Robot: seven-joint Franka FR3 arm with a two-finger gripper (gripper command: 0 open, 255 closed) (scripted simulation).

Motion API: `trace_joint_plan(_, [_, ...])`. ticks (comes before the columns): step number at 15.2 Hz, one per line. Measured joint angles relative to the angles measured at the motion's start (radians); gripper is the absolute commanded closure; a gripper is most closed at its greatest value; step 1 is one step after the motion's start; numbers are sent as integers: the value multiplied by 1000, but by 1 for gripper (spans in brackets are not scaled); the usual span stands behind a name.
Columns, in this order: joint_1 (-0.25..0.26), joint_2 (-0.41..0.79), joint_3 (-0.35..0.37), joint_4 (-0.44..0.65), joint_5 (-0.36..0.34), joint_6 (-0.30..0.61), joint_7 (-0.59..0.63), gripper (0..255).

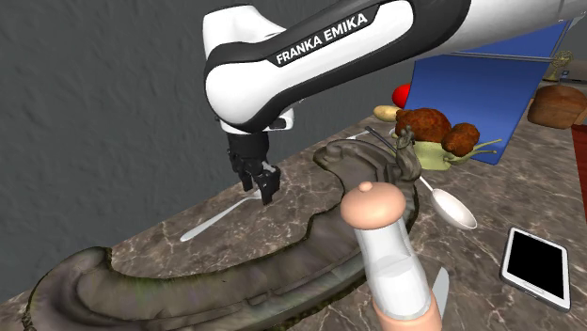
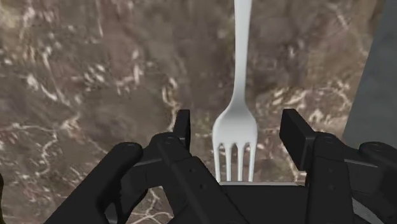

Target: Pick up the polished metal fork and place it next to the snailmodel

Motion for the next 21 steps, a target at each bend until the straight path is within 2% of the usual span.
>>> trace_joint_plan(3, [2,-5,3,5,1,-31,0,255])
trace_joint_plan(11, [-3,-7,5,6,3,-15,-3,255])
trace_joint_plan(21, [0,-39,22,89,32,-120,-29,255])
